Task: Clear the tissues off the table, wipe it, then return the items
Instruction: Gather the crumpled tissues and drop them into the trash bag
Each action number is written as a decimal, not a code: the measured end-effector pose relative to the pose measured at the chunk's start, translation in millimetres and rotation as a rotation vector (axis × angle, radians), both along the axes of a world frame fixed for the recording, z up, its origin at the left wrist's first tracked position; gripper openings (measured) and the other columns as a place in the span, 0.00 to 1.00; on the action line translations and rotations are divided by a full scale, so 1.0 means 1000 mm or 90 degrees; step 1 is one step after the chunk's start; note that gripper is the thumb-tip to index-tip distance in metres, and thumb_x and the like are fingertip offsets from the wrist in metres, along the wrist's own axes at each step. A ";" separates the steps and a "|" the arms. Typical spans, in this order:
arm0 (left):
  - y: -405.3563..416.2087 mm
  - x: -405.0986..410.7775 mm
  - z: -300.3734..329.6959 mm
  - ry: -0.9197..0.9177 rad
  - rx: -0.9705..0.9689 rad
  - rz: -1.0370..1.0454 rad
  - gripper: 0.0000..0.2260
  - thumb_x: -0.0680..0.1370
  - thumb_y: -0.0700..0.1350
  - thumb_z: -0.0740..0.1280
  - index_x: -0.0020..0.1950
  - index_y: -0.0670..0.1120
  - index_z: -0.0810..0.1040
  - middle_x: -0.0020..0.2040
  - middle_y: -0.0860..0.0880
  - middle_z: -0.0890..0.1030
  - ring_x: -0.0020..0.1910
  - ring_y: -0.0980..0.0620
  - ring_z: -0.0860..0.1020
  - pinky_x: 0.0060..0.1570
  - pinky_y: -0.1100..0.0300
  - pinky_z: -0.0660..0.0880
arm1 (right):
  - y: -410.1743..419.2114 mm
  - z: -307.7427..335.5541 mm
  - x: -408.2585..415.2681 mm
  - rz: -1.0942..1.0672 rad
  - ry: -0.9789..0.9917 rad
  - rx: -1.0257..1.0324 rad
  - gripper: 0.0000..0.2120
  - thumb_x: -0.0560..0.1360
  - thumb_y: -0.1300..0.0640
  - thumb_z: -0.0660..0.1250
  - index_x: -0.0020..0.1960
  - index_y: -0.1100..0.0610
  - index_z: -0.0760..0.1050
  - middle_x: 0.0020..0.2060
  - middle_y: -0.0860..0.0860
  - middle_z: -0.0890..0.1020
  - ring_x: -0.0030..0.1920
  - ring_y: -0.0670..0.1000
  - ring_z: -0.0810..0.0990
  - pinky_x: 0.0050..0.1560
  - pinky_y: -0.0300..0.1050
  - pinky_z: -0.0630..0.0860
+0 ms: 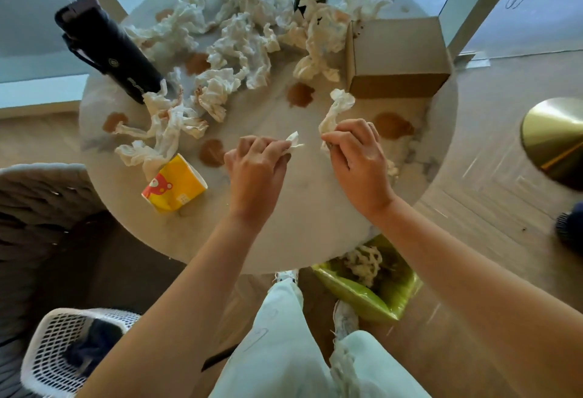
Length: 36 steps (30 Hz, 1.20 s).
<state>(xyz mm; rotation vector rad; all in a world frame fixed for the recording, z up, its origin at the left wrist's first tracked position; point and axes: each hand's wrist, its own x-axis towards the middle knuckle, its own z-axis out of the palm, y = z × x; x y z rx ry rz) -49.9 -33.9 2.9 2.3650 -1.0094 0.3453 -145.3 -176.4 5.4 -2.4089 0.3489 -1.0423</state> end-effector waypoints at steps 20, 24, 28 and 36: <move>-0.024 -0.215 -0.092 0.786 0.240 0.033 0.08 0.75 0.42 0.68 0.52 0.41 0.78 0.43 0.47 0.78 0.43 0.50 0.76 0.37 0.60 0.72 | 0.032 -0.125 -0.272 -0.220 0.386 0.528 0.09 0.75 0.66 0.62 0.52 0.61 0.79 0.51 0.56 0.78 0.49 0.52 0.75 0.44 0.28 0.66; -0.037 -0.200 -0.130 0.872 0.286 0.132 0.08 0.75 0.44 0.68 0.52 0.44 0.76 0.46 0.47 0.76 0.45 0.49 0.76 0.47 0.54 0.77 | 0.019 -0.166 -0.262 -0.257 0.459 0.697 0.07 0.77 0.62 0.61 0.50 0.56 0.77 0.52 0.54 0.77 0.51 0.53 0.76 0.47 0.42 0.72; -0.050 -0.194 -0.155 1.006 0.224 0.148 0.20 0.77 0.43 0.67 0.67 0.39 0.68 0.62 0.42 0.73 0.58 0.45 0.75 0.49 0.56 0.77 | 0.012 -0.195 -0.255 -0.287 0.518 0.751 0.11 0.76 0.64 0.60 0.54 0.54 0.76 0.56 0.55 0.77 0.47 0.52 0.76 0.40 0.38 0.69; -0.049 -0.186 -0.144 1.022 0.191 0.105 0.20 0.80 0.39 0.60 0.71 0.39 0.63 0.59 0.41 0.73 0.54 0.48 0.75 0.54 0.58 0.75 | 0.000 -0.177 -0.251 -0.291 0.571 0.736 0.19 0.77 0.66 0.57 0.66 0.54 0.71 0.65 0.54 0.71 0.60 0.55 0.73 0.53 0.44 0.73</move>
